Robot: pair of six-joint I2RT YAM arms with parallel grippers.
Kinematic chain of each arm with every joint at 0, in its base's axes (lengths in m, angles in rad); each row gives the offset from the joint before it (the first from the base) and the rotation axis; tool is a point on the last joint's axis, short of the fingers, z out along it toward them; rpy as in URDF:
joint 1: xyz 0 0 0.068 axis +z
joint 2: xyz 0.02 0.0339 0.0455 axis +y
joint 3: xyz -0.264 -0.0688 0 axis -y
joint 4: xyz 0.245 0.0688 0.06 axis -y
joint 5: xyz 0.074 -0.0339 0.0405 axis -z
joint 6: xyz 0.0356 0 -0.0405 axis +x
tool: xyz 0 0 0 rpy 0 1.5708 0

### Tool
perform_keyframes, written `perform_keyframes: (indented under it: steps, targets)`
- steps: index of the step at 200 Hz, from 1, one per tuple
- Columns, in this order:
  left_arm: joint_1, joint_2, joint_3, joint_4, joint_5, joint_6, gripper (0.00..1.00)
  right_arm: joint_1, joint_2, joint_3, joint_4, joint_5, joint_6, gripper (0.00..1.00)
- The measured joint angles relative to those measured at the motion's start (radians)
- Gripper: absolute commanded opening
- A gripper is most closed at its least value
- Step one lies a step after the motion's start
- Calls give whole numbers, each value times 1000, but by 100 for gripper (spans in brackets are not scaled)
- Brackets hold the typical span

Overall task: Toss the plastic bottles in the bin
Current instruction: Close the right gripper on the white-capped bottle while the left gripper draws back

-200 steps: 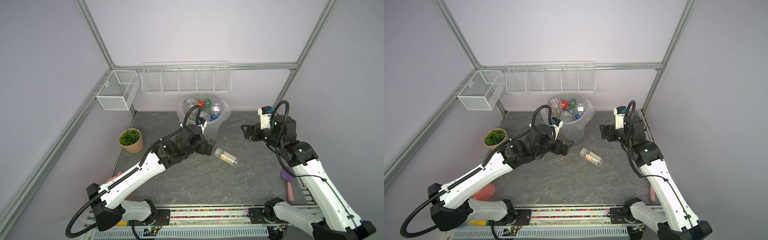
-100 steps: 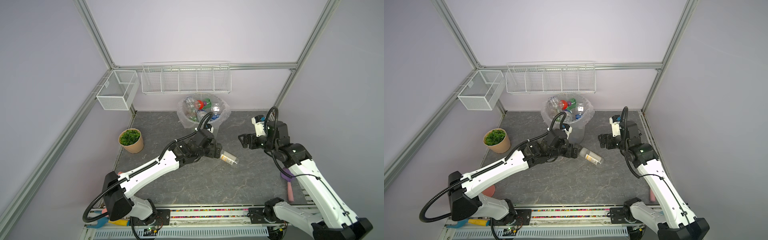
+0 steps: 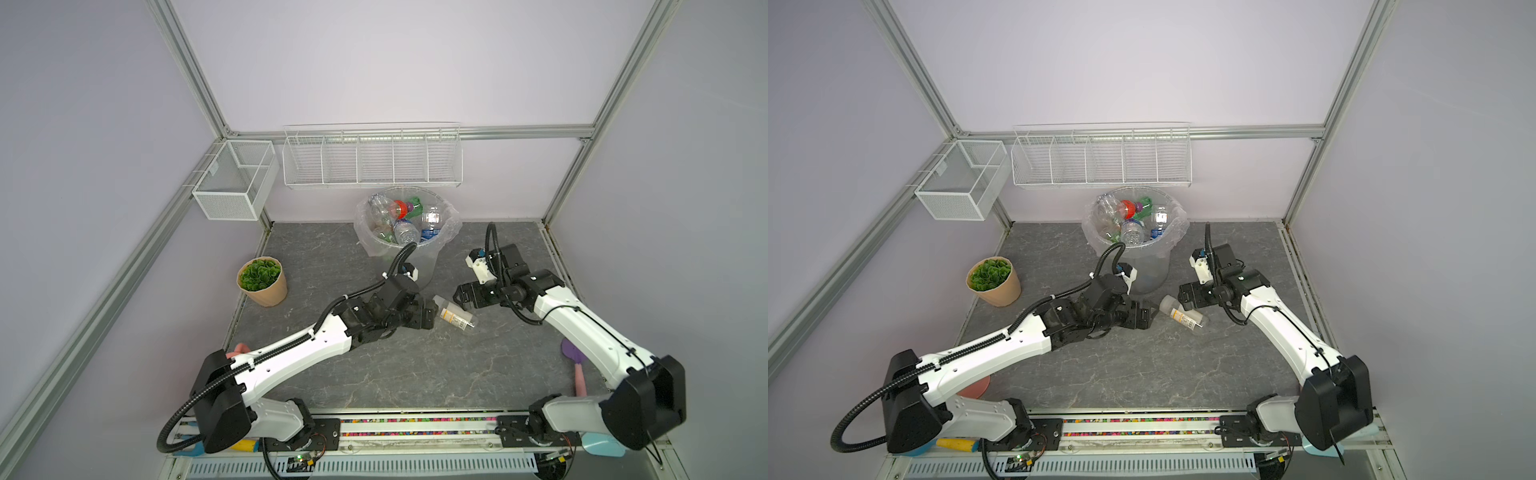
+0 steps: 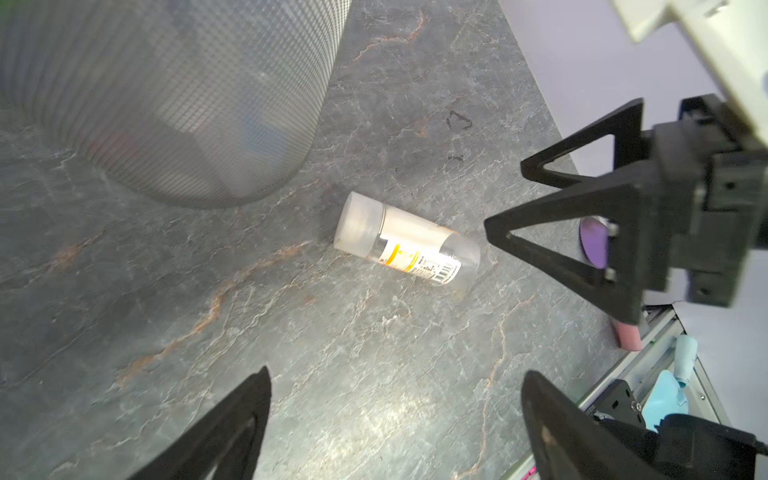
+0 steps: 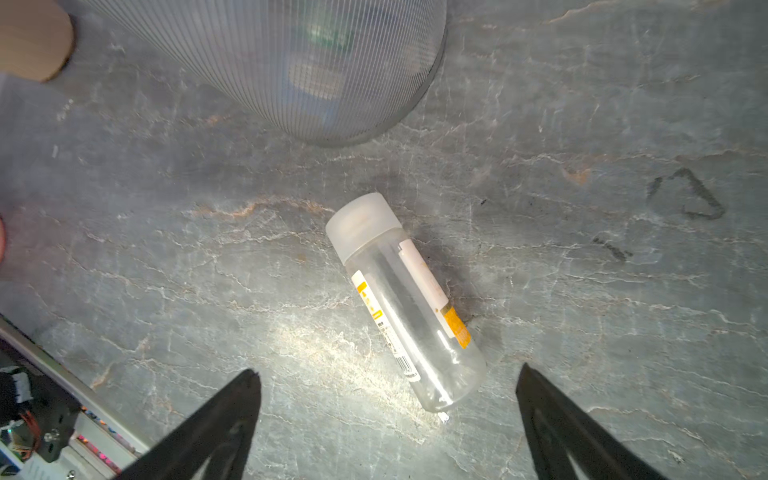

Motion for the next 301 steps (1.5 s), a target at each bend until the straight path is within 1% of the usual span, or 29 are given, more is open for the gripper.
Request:
perform_keyframes:
  steps: [21,43,64,91,113,128,136,141,191,196,208,236,269,301]
  targets:
    - [26,-125,-78,10,0,-13,95,17,78,-20,22,23,-23,90]
    - [105,-267,-149,18,0,-34,95,33,164,-23,37,43,-40,90]
    - [177,-367,-192,6,-6,-45,95,54,217,-23,60,60,-49,89]
    - [222,-427,-198,-21,-11,-45,95,77,265,-21,77,75,-60,89]
    - [232,-443,-198,-41,-15,-45,96,88,306,-20,93,83,-66,89]
    - [233,-443,-198,-47,-15,-45,96,92,330,-20,105,89,-67,86]
    - [235,-443,-198,-48,-15,-44,96,93,341,-20,111,89,-67,83]
    - [235,-443,-198,-48,-15,-44,96,93,349,-20,112,90,-66,78]
    - [239,-439,-198,-50,-18,-37,96,113,370,-20,114,103,-71,49]
    - [240,-439,-198,-51,-19,-34,96,116,369,-21,114,105,-65,46]
    - [242,-438,-198,-55,-22,-32,96,123,359,-24,113,110,-70,44]
    - [246,-438,-198,-64,-24,-24,96,141,286,-40,93,116,-67,41]
    - [250,-439,-197,-77,-33,-15,96,147,100,-61,45,142,-61,38]
    - [257,-449,-191,-97,-46,-6,96,146,-74,-36,-30,185,-58,37]
